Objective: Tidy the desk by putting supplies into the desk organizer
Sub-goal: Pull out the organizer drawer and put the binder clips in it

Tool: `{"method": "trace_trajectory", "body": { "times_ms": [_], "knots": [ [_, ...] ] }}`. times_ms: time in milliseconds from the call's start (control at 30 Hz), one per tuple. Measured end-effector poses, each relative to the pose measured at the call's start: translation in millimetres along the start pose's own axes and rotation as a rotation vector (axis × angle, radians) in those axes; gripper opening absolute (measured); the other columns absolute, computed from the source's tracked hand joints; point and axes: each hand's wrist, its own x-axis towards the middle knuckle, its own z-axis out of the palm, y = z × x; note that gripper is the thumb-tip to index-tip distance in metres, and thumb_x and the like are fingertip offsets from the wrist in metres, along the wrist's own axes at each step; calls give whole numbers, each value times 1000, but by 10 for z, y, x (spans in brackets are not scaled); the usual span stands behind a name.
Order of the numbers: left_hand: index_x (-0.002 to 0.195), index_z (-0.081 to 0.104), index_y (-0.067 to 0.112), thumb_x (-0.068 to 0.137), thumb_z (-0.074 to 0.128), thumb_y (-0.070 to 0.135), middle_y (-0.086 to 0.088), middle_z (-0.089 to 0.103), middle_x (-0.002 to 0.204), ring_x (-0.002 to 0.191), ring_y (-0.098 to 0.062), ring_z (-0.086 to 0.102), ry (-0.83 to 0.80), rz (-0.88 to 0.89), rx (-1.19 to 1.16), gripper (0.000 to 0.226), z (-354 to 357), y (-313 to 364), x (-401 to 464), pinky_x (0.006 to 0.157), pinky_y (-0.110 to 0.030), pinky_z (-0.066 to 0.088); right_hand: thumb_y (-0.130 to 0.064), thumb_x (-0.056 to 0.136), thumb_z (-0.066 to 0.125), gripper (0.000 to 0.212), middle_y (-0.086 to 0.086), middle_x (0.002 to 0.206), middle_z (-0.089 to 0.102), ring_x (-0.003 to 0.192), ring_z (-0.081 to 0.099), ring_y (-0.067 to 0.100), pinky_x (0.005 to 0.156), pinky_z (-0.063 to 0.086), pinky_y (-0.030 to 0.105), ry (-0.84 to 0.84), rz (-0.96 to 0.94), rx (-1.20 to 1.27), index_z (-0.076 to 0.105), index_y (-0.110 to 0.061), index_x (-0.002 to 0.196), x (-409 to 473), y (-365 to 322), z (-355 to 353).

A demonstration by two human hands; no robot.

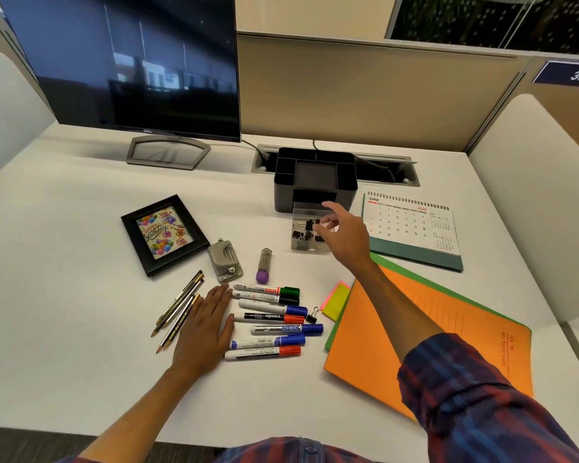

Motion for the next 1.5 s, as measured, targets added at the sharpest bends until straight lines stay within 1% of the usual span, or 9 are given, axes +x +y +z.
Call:
{"method": "trace_trajectory", "body": {
  "times_ms": [167, 300, 433, 633, 767, 867, 1000, 1333, 1500],
  "knots": [
    [151, 28, 19, 99, 11, 53, 3, 27, 157, 146, -10, 20, 11, 6, 1, 65, -9, 6, 1, 119, -34, 13, -32, 88, 65, 35, -4, 87, 73, 75, 66, 12, 71, 56, 28, -15, 2, -44, 64, -23, 122, -161, 76, 31],
    [151, 30, 18, 98, 19, 47, 2, 28, 157, 145, -10, 21, 15, 9, 1, 61, -16, 14, 3, 119, -33, 12, -27, 88, 65, 23, -9, 84, 69, 74, 64, 9, 70, 55, 29, -190, -21, -63, 69, -24, 110, -367, 174, 54],
    [151, 28, 18, 98, 20, 47, 2, 27, 157, 146, -11, 20, 10, 5, 3, 61, -4, 8, 3, 119, -33, 12, -30, 87, 66, 19, -14, 83, 65, 78, 62, 7, 70, 49, 26, -335, 3, -117, 72, -24, 104, -572, 243, 60],
    [152, 28, 19, 98, 21, 46, 3, 26, 158, 146, -10, 19, 11, 1, 4, 61, -5, 6, -3, 119, -33, 11, -33, 83, 69, 17, -7, 92, 72, 82, 63, 8, 72, 53, 30, -470, -3, -186, 74, -24, 97, -809, 259, 47],
    [151, 29, 19, 98, 22, 46, 3, 27, 157, 145, -11, 21, 14, 3, 5, 60, -17, 19, -1, 119, -32, 11, -35, 81, 69, 19, -8, 91, 73, 81, 63, 7, 66, 48, 23, -527, -36, -238, 76, -24, 95, -917, 230, 2],
    [151, 29, 18, 98, 21, 46, 2, 27, 157, 146, -11, 20, 12, 5, 10, 61, -19, 21, -2, 119, -33, 11, -36, 80, 70, 21, -7, 92, 73, 82, 64, 8, 68, 48, 22, -554, -63, -254, 76, -23, 95, -984, 199, -18],
    [151, 28, 19, 98, 20, 47, 3, 26, 158, 146, -10, 19, 7, 3, 12, 61, -15, 14, -6, 120, -33, 11, -35, 80, 69, 21, -6, 92, 74, 81, 66, 8, 76, 52, 29, -571, -117, -282, 77, -22, 95, -1041, 138, -39],
    [149, 34, 16, 97, 24, 44, 0, 33, 155, 143, -14, 28, 21, 5, 11, 60, -50, 48, -2, 118, -31, 11, -32, 83, 64, 22, -4, 91, 74, 83, 65, 13, 70, 41, 24, -617, -237, -425, 76, -21, 97, -1117, 46, -78],
    [150, 31, 18, 97, 22, 46, 2, 29, 156, 144, -13, 25, 14, -2, 15, 61, -41, 45, -7, 119, -32, 11, -37, 86, 62, 24, -4, 95, 74, 89, 64, 15, 81, 38, 29, -618, -255, -499, 75, -24, 101, -1146, 19, -43]
  ]
}}
